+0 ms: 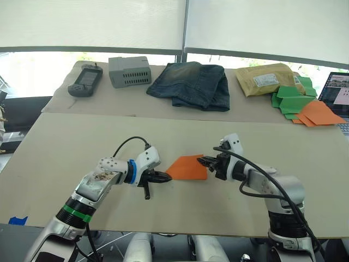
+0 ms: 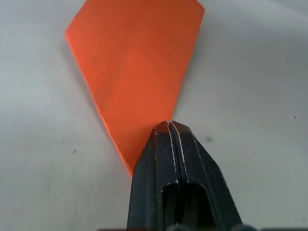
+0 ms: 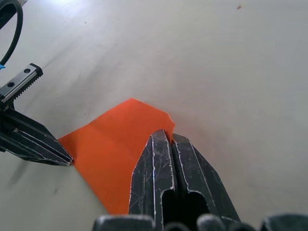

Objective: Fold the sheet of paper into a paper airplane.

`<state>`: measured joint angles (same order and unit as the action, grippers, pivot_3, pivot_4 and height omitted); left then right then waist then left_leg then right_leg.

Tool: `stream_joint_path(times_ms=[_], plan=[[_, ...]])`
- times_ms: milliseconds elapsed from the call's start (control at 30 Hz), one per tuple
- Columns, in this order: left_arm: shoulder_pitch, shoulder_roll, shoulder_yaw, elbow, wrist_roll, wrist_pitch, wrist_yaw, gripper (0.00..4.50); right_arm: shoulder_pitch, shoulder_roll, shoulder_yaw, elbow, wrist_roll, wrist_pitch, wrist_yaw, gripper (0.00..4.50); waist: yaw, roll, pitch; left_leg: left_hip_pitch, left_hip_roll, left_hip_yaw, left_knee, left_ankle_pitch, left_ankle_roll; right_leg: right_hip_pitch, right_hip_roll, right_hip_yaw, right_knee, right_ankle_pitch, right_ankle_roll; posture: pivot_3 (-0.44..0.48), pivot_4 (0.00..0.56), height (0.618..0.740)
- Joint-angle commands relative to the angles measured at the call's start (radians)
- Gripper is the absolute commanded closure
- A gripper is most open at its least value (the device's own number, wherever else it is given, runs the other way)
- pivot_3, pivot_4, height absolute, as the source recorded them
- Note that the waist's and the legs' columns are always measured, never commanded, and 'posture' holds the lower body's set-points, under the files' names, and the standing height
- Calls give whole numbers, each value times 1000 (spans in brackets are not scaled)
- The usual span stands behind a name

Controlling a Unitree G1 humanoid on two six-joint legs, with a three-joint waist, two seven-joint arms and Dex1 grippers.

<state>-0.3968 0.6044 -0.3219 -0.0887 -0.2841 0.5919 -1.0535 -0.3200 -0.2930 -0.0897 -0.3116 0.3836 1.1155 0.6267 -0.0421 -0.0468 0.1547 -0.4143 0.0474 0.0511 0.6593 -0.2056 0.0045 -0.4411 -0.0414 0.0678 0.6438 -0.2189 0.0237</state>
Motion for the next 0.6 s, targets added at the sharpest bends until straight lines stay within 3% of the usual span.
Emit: stream_joint_path(times_ms=[33,300,600], plan=[[2,-20,1,35,29,14,46,4500,12,-21,0,-57,41,-38,1,4448,0,0,0,0,0,0,0,0,0,0,0,0,0,0,0,0,150,718],[18,-51,9,73,30,26,67,4500,91,-81,64,-96,47,-150,34,4448,5,0,0,2,0,0,0,0,0,3,0,0,-2,-1,-2,0,150,718],[87,-83,-4,30,30,80,113,4500,135,-169,145,-26,-41,-432,85,4448,9,0,-1,6,-1,0,0,0,0,6,-1,0,-2,-3,-5,0,150,718]])
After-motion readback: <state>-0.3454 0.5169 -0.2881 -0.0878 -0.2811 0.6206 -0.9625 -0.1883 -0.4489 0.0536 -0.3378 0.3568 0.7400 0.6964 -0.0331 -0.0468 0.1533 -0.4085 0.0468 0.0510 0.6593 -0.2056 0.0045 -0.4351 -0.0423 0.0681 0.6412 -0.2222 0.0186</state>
